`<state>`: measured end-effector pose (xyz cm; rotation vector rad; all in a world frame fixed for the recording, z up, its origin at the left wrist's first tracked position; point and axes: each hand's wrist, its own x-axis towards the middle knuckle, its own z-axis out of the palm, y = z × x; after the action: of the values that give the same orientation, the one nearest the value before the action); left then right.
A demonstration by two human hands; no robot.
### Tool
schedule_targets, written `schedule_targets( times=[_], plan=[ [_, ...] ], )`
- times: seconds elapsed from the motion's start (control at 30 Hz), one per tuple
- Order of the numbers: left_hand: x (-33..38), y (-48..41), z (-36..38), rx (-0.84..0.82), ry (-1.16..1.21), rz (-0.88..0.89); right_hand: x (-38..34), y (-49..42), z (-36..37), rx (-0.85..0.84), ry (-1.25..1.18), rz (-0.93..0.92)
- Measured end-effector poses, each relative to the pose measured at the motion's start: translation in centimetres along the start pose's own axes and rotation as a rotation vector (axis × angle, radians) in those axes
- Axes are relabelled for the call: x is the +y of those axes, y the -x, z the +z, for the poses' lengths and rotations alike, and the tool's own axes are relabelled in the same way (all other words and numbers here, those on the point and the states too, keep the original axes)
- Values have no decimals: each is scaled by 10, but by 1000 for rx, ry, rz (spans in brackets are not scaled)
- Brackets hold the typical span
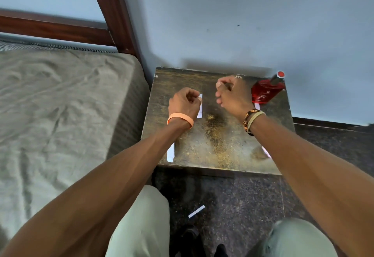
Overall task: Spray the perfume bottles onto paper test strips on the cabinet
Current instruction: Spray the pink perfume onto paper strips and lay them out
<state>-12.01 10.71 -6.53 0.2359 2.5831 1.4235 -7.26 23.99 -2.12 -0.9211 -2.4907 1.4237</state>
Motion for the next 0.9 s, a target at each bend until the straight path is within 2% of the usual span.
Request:
schedule_targets(
  times=[0.1, 0.23, 0.3, 0.4, 0.53, 0.6, 0.77, 0.9],
  plan=[
    [26, 36, 4, -44, 47, 120, -12, 22, -41, 43, 40, -79],
    [55, 96, 23, -300, 11, 237, -7, 59, -104, 107, 362, -167],
    [66, 122, 37, -409, -61, 260, 1, 79, -128, 54, 468, -150],
    [80, 150, 55, -491, -131, 229, 14, 106, -152, -112, 593, -93],
    [93, 170, 77, -516, -160, 129, 35, 126, -163, -215, 648, -36],
    [96, 173, 88, -495, -189, 99, 45, 131, -161, -229, 675, -67],
    [106, 173, 105, -365, -185, 93, 65, 136, -154, -156, 619, -141],
    [105, 170, 114, -305, -223, 167, 73, 136, -153, -104, 605, -199]
  ],
)
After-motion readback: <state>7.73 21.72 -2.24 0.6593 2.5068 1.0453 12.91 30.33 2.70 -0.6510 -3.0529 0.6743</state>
